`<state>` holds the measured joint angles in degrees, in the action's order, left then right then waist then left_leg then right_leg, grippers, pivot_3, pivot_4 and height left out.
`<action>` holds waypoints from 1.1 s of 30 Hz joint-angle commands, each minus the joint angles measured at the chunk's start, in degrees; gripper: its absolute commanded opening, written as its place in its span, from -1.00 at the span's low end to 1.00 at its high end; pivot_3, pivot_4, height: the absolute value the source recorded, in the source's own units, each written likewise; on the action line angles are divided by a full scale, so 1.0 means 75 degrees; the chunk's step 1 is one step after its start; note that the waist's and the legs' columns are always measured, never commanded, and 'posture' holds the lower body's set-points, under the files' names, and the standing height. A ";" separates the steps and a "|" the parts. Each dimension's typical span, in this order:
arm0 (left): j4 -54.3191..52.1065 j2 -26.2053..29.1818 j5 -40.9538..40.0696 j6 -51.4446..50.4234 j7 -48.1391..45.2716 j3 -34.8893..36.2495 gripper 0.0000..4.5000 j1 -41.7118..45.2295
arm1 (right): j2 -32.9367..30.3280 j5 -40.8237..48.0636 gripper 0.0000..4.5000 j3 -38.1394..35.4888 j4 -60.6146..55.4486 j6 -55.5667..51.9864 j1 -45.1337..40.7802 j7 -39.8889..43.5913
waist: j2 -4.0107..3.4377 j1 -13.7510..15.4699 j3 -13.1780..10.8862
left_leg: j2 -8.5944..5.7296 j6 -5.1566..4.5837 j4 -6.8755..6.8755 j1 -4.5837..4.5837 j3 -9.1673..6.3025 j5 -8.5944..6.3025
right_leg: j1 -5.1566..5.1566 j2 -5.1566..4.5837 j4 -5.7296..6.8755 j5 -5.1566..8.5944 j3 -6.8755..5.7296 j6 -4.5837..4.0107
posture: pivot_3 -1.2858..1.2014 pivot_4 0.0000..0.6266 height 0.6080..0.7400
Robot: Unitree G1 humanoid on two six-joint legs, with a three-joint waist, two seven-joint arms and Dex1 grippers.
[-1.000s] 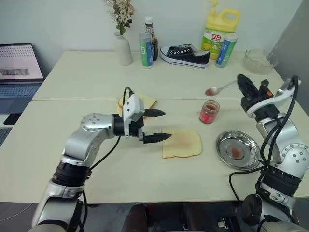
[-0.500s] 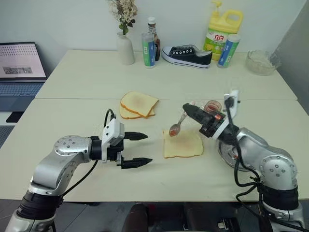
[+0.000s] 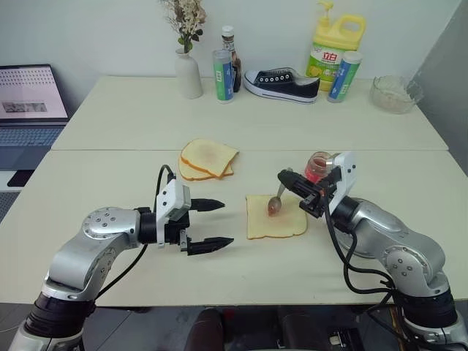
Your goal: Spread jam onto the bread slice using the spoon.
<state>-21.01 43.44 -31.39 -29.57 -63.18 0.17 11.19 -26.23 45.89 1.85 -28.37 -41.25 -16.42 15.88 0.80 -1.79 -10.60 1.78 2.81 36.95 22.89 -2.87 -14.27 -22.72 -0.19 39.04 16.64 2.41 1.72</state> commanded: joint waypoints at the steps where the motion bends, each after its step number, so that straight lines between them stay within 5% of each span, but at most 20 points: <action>1: -0.0203 -0.0044 -0.0128 0.0054 -0.0011 -0.0009 1.00 0.0115 | 0.0033 -0.0137 -0.99 -0.0172 -0.0267 0.0162 -0.0032 0.0168 | 0.0000 0.0000 0.0000 | 0.0000 0.0000 0.0000 0.0000 -0.0001 0.0000 | 0.0000 0.0000 0.0000 0.0000 0.0000 0.0000 | 0.03 -0.52 1.00; 19: -0.0270 -0.0127 -0.0125 0.0050 0.0032 -0.0058 1.00 0.0171 | 0.1709 0.1463 -0.99 -0.1474 0.1098 -0.1126 -0.0247 -0.1265 | 0.0000 -0.0004 0.0000 | 0.0000 0.0000 0.0000 0.0000 0.0000 0.0000 | 0.0001 0.0000 0.0004 -0.0001 0.0002 -0.0001 | 0.03 -0.52 1.00; 33: -0.0246 -0.0154 -0.0084 0.0127 0.0053 -0.0087 1.00 0.0141 | 0.1108 0.1074 -0.99 -0.1603 0.1217 -0.1273 0.0065 -0.0971 | 0.0001 0.0004 0.0001 | -0.0002 0.0000 0.0001 0.0000 0.0002 0.0000 | 0.0001 -0.0001 0.0003 -0.0001 0.0001 -0.0001 | 0.03 -0.52 1.00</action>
<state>-21.60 42.48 -31.41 -29.54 -62.65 -0.66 11.87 -16.92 54.11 -8.15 -17.45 -50.63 -16.36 8.33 0.81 -1.76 -10.59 1.76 2.81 36.96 22.89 -2.86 -14.27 -22.71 -0.20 39.06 16.64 2.42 1.71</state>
